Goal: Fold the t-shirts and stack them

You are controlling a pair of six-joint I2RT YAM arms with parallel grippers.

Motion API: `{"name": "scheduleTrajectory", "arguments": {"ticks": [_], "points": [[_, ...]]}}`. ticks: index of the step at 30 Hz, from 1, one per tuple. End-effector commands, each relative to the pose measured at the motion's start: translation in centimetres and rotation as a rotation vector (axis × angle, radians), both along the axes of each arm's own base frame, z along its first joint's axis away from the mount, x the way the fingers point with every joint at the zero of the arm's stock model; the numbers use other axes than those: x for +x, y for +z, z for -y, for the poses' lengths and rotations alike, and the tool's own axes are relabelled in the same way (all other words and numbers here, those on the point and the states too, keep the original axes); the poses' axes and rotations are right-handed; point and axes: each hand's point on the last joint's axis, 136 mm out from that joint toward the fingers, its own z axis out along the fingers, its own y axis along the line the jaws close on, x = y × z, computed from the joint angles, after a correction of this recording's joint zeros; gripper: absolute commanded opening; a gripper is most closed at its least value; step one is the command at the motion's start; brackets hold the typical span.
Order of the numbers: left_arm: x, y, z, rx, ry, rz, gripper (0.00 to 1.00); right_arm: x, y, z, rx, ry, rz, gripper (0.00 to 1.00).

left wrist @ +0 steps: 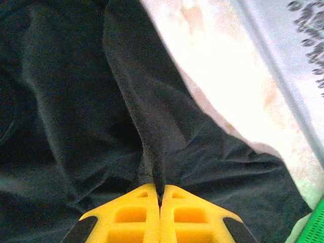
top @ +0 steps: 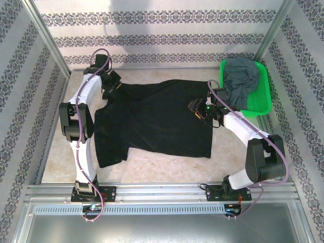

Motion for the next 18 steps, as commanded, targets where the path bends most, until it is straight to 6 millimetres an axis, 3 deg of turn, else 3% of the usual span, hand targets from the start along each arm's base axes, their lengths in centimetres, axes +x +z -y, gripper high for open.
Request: {"name": "scheduleTrajectory", "arguments": {"ticks": [1,8,11,15,16,18], "points": [[2.8,0.3,-0.5,-0.026,0.062,0.069,0.00,0.6,2.2,-0.5,0.038,0.001,0.052,0.53],[12.8,6.2,-3.8,-0.036,0.212,0.504,0.00,-0.4,2.1,-0.1,0.029,-0.007,0.044,0.53],[15.7,6.5,-4.8,-0.041,0.260,0.619,0.00,-1.1,1.9,0.2,0.025,-0.012,0.037,0.53],[17.9,6.2,-7.0,-0.071,0.364,0.725,0.00,-2.1,1.6,0.2,0.023,-0.010,0.021,0.53],[18.4,6.2,-7.3,-0.076,0.369,0.739,0.08,-2.5,1.6,0.3,0.022,-0.008,0.017,0.53],[19.1,6.2,-7.1,-0.082,0.341,0.743,0.43,-3.1,1.5,0.4,0.015,-0.009,0.005,0.53]]}}
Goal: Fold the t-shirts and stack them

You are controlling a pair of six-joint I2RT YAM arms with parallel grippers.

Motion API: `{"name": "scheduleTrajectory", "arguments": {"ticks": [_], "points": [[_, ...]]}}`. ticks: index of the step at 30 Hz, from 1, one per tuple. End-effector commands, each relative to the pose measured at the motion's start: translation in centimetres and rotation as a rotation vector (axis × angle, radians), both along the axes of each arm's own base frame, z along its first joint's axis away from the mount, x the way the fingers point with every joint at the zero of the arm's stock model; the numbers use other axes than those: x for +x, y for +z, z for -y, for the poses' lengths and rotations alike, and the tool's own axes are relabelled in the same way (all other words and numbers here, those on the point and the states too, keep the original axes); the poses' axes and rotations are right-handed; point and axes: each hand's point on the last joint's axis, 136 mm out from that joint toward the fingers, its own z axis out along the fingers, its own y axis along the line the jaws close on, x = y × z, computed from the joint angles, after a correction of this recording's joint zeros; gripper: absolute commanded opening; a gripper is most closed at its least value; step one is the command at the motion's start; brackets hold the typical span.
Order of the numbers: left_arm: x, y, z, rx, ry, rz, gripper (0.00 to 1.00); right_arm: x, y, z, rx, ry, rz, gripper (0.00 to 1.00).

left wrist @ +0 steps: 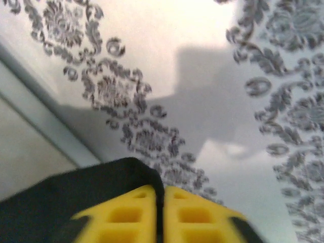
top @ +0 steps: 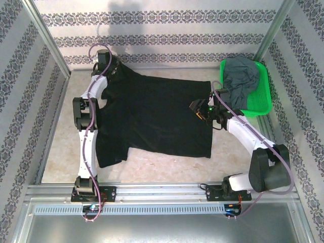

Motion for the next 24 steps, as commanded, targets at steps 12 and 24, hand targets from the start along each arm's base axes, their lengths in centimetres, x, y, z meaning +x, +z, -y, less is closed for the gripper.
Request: {"name": "scheduleTrajectory", "arguments": {"ticks": [12,24], "points": [[-11.9,1.1,-1.5,0.116,0.010,-0.267,0.76,-6.9,-4.5,3.1,-0.133,-0.042,-0.261,0.54],[-39.4,-10.6,-1.4,0.075,0.017,-0.907,0.49,-17.0,-9.8,6.4,-0.240,-0.165,-0.667,0.52]]}}
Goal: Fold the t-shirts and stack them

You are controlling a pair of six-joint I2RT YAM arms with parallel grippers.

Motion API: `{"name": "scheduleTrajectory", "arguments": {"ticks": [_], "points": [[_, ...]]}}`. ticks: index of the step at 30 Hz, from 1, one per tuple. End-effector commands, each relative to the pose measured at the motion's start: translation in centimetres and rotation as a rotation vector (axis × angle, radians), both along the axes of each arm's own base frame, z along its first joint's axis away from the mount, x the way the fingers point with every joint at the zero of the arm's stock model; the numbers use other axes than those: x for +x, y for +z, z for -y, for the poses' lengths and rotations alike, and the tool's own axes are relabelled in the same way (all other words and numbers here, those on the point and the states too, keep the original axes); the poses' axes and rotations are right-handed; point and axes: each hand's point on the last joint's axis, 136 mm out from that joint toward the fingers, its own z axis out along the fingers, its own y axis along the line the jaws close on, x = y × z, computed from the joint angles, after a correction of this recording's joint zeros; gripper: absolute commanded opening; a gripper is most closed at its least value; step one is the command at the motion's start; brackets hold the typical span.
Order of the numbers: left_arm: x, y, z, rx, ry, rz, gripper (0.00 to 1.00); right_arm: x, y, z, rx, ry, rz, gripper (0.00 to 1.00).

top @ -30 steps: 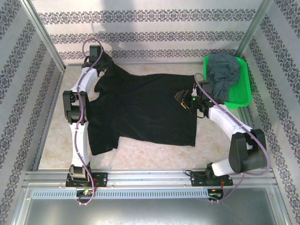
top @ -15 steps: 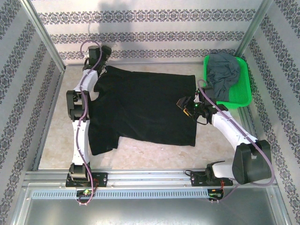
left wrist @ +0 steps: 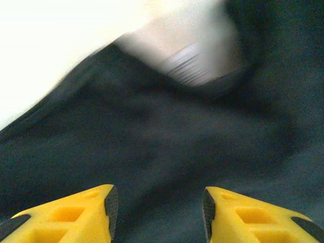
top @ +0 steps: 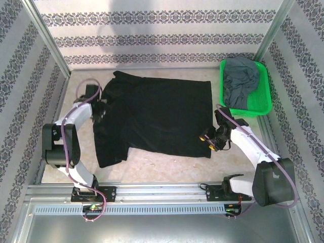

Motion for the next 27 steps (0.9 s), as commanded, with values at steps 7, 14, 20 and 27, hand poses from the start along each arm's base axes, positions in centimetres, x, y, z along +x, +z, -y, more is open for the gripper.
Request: {"name": "scheduleTrajectory", "arguments": {"ticks": [7,14,20,27], "points": [[-7.2,-1.0,-0.7,0.022,-0.008,-0.156,0.49,0.1,-3.9,0.3,-0.041,-0.020,-0.102,0.38],[-7.1,0.9,-1.7,0.061,-0.002,-0.137,0.53,-0.2,-4.9,3.7,-0.169,-0.130,-0.284,0.31],[-8.5,1.3,-2.4,0.061,0.034,-0.142,0.56,1.6,-4.6,6.3,-0.167,-0.288,-0.274,0.35],[-10.9,1.7,-2.3,0.038,0.040,-0.160,0.56,3.9,-6.4,9.9,-0.134,-0.356,-0.321,0.35]]}}
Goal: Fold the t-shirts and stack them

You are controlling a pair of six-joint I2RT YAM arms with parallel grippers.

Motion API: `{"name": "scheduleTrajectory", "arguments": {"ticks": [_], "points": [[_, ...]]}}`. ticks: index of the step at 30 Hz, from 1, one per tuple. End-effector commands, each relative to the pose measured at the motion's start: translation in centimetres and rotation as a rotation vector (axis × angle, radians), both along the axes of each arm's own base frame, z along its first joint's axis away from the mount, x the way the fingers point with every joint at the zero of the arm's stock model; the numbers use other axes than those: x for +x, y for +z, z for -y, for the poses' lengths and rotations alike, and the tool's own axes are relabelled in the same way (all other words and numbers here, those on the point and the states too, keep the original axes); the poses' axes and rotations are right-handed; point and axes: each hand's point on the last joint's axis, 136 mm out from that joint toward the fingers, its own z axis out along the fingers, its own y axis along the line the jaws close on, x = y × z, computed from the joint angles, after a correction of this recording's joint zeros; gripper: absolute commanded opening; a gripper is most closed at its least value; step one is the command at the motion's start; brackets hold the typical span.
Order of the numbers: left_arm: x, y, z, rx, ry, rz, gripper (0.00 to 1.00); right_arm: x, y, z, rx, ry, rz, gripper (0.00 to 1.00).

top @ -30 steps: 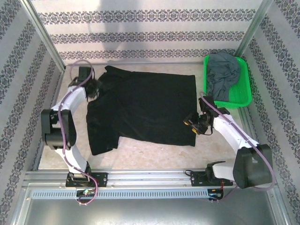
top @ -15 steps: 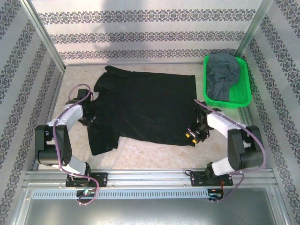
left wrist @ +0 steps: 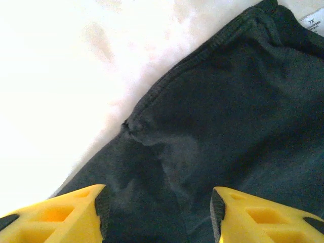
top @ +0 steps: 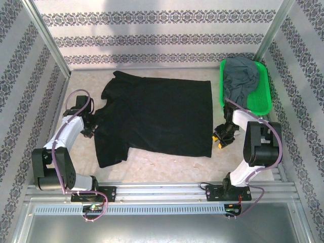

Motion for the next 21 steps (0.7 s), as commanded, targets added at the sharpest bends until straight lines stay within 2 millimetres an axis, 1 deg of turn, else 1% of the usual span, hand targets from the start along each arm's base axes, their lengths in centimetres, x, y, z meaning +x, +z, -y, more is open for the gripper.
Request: {"name": "scheduleTrajectory", "arguments": {"ticks": [1,4,6,7,9,11,13,15,16,18,20,21], "points": [[-3.0,-0.6,0.1,-0.008,-0.010,-0.087,0.56,1.4,-0.8,2.7,-0.050,-0.015,0.007,0.35],[-4.8,-1.0,0.7,-0.031,-0.030,-0.133,0.55,3.0,0.4,2.9,-0.030,0.023,0.060,0.35],[-5.9,-1.3,0.8,-0.032,-0.036,-0.153,0.54,3.5,2.0,1.9,-0.026,0.072,0.112,0.35],[-6.2,-1.4,0.9,-0.032,-0.039,-0.153,0.54,3.6,2.7,1.2,-0.028,0.096,0.141,0.35],[-6.7,-1.5,1.0,-0.033,-0.040,-0.145,0.53,3.0,4.4,-1.0,-0.030,0.165,0.200,0.35],[-6.6,-1.3,1.2,-0.041,-0.044,-0.123,0.52,2.0,5.2,-3.6,-0.025,0.218,0.237,0.35],[-5.7,-1.0,1.7,-0.063,-0.064,-0.063,0.52,0.9,5.0,-6.4,0.006,0.257,0.258,0.35],[-4.1,-0.4,3.0,-0.125,-0.112,0.050,0.54,0.0,4.1,-8.8,0.043,0.266,0.265,0.35],[-3.3,0.0,3.8,-0.160,-0.139,0.107,0.56,-0.3,3.5,-9.6,0.053,0.281,0.261,0.35],[-1.6,1.1,5.8,-0.258,-0.199,0.247,0.58,-1.1,2.2,-10.3,0.052,0.298,0.216,0.35],[-0.7,1.9,7.4,-0.337,-0.233,0.350,0.58,-1.9,1.1,-9.9,0.039,0.307,0.161,0.35],[-0.6,2.2,7.9,-0.361,-0.242,0.373,0.58,-2.4,0.6,-9.4,0.028,0.301,0.129,0.35]]}}
